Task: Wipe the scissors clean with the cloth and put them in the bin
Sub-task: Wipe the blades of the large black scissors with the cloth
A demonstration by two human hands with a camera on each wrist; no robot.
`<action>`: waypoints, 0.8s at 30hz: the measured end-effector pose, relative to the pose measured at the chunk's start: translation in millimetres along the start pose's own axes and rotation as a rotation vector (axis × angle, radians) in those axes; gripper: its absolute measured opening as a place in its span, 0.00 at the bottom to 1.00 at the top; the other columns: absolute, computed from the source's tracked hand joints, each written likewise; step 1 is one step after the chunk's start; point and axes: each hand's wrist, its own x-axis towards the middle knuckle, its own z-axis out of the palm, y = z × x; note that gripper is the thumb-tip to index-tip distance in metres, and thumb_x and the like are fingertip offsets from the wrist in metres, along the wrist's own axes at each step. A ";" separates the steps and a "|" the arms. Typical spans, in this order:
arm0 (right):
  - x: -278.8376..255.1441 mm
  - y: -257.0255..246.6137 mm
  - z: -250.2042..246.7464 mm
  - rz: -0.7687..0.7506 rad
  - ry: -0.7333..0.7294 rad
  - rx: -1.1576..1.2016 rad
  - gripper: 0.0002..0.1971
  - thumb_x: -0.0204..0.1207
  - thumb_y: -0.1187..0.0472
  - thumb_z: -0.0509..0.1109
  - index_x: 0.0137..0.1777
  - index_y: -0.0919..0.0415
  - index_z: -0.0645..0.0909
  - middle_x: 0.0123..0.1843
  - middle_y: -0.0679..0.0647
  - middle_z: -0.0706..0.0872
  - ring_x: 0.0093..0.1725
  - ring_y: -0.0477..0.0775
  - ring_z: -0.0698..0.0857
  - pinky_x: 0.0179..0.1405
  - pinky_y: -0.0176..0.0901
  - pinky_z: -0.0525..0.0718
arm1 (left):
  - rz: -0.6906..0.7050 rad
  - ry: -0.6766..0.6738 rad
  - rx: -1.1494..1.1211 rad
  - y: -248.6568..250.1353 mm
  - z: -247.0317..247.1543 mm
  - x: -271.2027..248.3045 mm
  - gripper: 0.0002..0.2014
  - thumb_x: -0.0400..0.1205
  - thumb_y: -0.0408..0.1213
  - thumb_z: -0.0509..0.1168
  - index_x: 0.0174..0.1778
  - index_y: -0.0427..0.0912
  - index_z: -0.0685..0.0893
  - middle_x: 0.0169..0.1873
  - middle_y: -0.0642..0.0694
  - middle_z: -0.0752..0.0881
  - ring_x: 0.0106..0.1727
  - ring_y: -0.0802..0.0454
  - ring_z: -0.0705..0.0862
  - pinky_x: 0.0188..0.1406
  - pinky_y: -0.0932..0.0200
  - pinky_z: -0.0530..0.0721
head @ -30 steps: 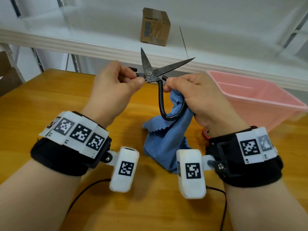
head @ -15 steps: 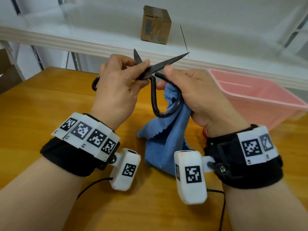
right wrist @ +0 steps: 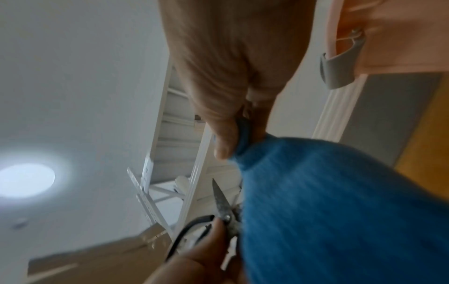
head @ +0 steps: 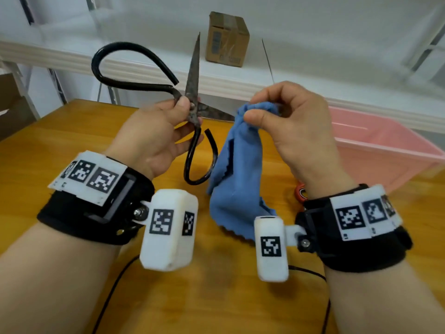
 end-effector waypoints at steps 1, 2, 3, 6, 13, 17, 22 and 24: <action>0.0 0.4 0.4 -0.079 0.071 -0.079 0.08 0.69 0.61 0.81 0.45 0.51 0.87 0.52 0.44 0.85 0.56 0.41 0.85 0.56 0.41 0.86 | -0.017 -0.007 -0.026 0.7 0.3 -0.3 0.09 0.88 0.38 0.60 0.53 0.42 0.85 0.43 0.47 0.84 0.46 0.52 0.85 0.58 0.47 0.87; -0.7 0.8 0.7 -0.162 0.125 -0.165 0.08 0.69 0.60 0.82 0.45 0.50 0.88 0.55 0.44 0.81 0.60 0.42 0.82 0.60 0.38 0.83 | -0.027 -0.018 -0.049 1.0 0.4 -0.3 0.09 0.88 0.38 0.60 0.54 0.42 0.85 0.43 0.47 0.84 0.47 0.52 0.85 0.57 0.46 0.87; -1.5 1.7 1.3 -0.236 0.152 -0.249 0.08 0.68 0.58 0.82 0.46 0.50 0.88 0.56 0.45 0.77 0.62 0.45 0.79 0.61 0.34 0.80 | -0.033 -0.029 -0.064 1.5 0.3 -0.4 0.09 0.88 0.38 0.60 0.56 0.41 0.85 0.43 0.46 0.84 0.47 0.51 0.85 0.57 0.46 0.88; -4.2 5.1 4.1 -0.216 0.024 -0.416 0.06 0.69 0.56 0.81 0.45 0.47 0.89 0.51 0.46 0.78 0.55 0.46 0.77 0.54 0.27 0.74 | -0.042 -0.038 -0.080 1.3 0.4 0.4 0.09 0.87 0.36 0.60 0.57 0.39 0.84 0.43 0.45 0.84 0.47 0.50 0.87 0.54 0.46 0.89; -2.7 2.1 -0.6 -0.036 -0.036 -0.541 0.03 0.77 0.57 0.75 0.49 0.48 0.87 0.53 0.49 0.79 0.50 0.43 0.76 0.44 0.15 0.69 | -0.067 0.020 -0.153 -4.4 -3.2 6.9 0.10 0.88 0.33 0.59 0.60 0.34 0.80 0.45 0.42 0.86 0.47 0.49 0.90 0.49 0.50 0.91; -3.1 -2.4 -15.3 0.105 -0.164 -0.713 0.06 0.76 0.52 0.76 0.43 0.55 0.88 0.45 0.50 0.86 0.45 0.47 0.82 0.39 0.36 0.76 | -0.090 0.078 -0.202 -5.0 -5.2 9.2 0.06 0.88 0.33 0.59 0.48 0.38 0.81 0.42 0.44 0.88 0.47 0.50 0.90 0.53 0.50 0.89; -3.0 3.6 -13.0 0.132 -0.193 -0.658 0.13 0.76 0.69 0.70 0.54 0.50 0.83 0.53 0.48 0.83 0.48 0.47 0.80 0.37 0.35 0.74 | -0.093 0.084 -0.203 -9.3 -0.8 7.7 0.03 0.84 0.29 0.64 0.51 0.35 0.82 0.40 0.45 0.89 0.45 0.51 0.90 0.50 0.49 0.90; -3.5 1.3 -5.0 0.103 -0.130 -0.491 0.16 0.75 0.68 0.72 0.58 0.48 0.81 0.53 0.44 0.83 0.47 0.40 0.80 0.41 0.28 0.76 | -0.097 0.091 -0.165 -12.3 3.9 5.7 0.02 0.84 0.29 0.65 0.49 0.36 0.83 0.38 0.46 0.89 0.44 0.52 0.90 0.47 0.52 0.91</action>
